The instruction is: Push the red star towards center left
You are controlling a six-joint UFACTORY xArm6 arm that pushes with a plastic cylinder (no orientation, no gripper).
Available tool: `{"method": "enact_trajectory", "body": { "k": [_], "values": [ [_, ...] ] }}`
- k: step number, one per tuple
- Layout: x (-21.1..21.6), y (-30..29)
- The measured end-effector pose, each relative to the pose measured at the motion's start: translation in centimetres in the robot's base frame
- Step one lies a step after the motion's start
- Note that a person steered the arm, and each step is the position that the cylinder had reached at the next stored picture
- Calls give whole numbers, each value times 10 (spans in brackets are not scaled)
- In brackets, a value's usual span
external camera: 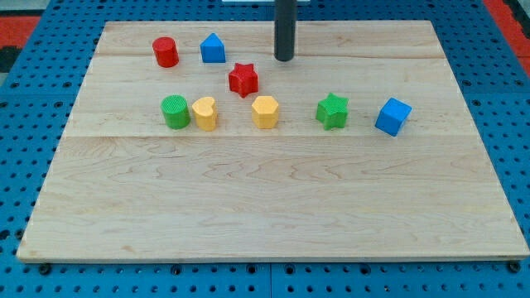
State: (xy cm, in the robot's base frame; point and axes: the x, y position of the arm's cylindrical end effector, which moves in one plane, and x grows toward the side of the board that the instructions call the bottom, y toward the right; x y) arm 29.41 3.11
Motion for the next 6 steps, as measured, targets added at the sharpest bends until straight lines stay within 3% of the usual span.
{"method": "enact_trajectory", "body": {
  "k": [1,4,5,6],
  "values": [
    [40,-13],
    [42,-222],
    [4,-232],
    [18,-262]
  ]
}}
